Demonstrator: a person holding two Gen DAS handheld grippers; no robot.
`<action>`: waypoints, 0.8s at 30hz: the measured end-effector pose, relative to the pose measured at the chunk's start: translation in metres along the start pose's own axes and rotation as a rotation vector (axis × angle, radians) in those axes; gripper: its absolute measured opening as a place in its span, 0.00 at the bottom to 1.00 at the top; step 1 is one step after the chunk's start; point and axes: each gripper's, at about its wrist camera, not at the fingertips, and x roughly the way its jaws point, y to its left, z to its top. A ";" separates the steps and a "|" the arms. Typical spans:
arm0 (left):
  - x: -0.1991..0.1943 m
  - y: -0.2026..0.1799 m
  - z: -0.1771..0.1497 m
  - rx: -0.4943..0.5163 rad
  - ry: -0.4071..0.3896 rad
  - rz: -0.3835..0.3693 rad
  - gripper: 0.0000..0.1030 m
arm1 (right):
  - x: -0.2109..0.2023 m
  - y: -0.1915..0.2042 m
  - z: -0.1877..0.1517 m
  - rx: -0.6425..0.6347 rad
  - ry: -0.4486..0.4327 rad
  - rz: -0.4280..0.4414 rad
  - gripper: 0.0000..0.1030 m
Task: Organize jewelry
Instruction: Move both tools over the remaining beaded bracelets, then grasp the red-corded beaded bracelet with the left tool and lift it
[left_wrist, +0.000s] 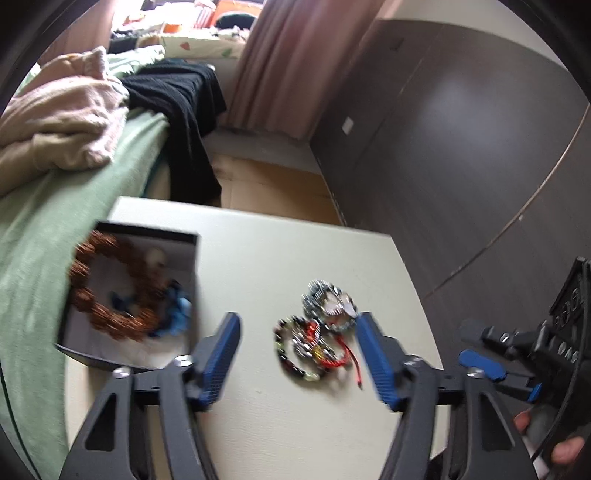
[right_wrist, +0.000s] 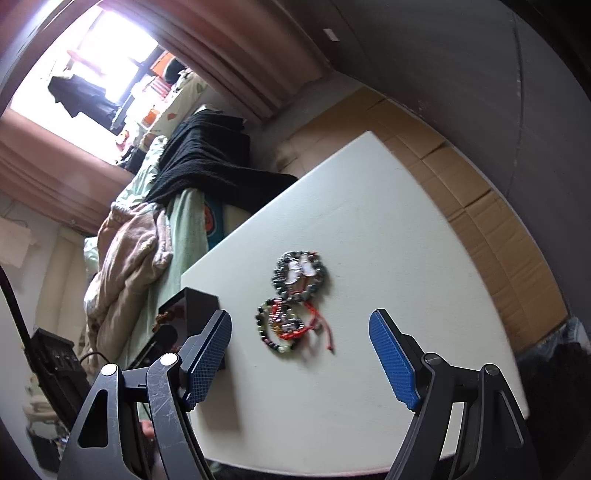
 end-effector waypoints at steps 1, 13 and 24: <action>0.004 -0.003 -0.002 0.002 0.011 -0.004 0.51 | -0.004 -0.005 0.002 0.014 -0.010 -0.011 0.75; 0.056 -0.025 -0.025 0.031 0.144 -0.004 0.27 | -0.027 -0.041 0.017 0.107 -0.053 -0.014 0.75; 0.082 -0.028 -0.033 0.015 0.183 0.044 0.27 | -0.029 -0.048 0.019 0.129 -0.058 -0.028 0.75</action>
